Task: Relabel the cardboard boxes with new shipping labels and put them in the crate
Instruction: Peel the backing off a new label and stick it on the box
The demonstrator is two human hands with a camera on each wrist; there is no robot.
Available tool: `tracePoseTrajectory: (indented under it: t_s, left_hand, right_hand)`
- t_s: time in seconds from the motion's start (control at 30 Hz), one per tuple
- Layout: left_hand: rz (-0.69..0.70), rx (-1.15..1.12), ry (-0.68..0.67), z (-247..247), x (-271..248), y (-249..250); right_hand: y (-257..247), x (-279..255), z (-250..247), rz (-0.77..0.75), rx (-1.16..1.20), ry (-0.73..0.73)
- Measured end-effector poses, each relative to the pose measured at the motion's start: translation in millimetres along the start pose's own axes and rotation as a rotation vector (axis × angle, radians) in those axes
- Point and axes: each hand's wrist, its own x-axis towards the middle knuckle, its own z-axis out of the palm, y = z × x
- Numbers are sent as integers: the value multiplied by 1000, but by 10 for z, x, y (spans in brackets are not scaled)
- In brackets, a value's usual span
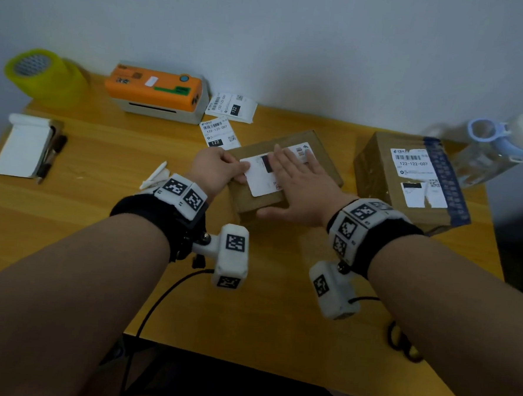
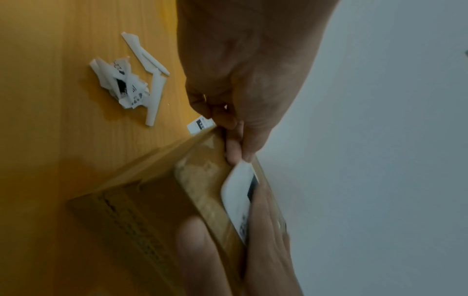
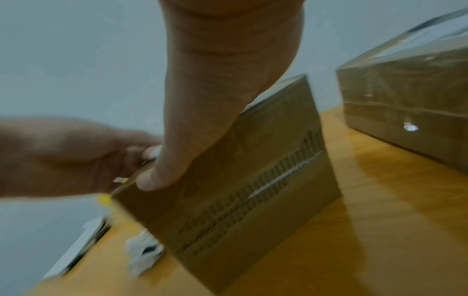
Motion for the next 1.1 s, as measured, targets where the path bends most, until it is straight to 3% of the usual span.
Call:
tracePoseTrajectory:
  t_s: [0.23,0.43,0.53,0.6,0.7,0.87,0.97,1.1]
  left_hand:
    - [-48,29,-26,-121,42,-108]
    - [3,43,-71,-104,74,-152]
    - [29,21,-105,-129,58,-131]
    - [64,159,-121,-119,58,-44]
    - [189,565,30,-59,70,207]
    - [531,867,80,174,49,568]
    - [532,953,21,334,50,539]
    - [397,1061,-101,529,-26,209]
  right_hand:
    - [51,-25,71,87,12,47]
    - [-427,168,29,-80,7,57]
    - [-414,189,2,-104,1,26]
    - [-262,103,-65,-119,8,20]
    - [-10,-64,-128,-64,34,97]
    - [385,-137,-255,214,67,189]
    - [440,-72,-311,230,33,223]
    - [299,-51,-61,224,80,156]
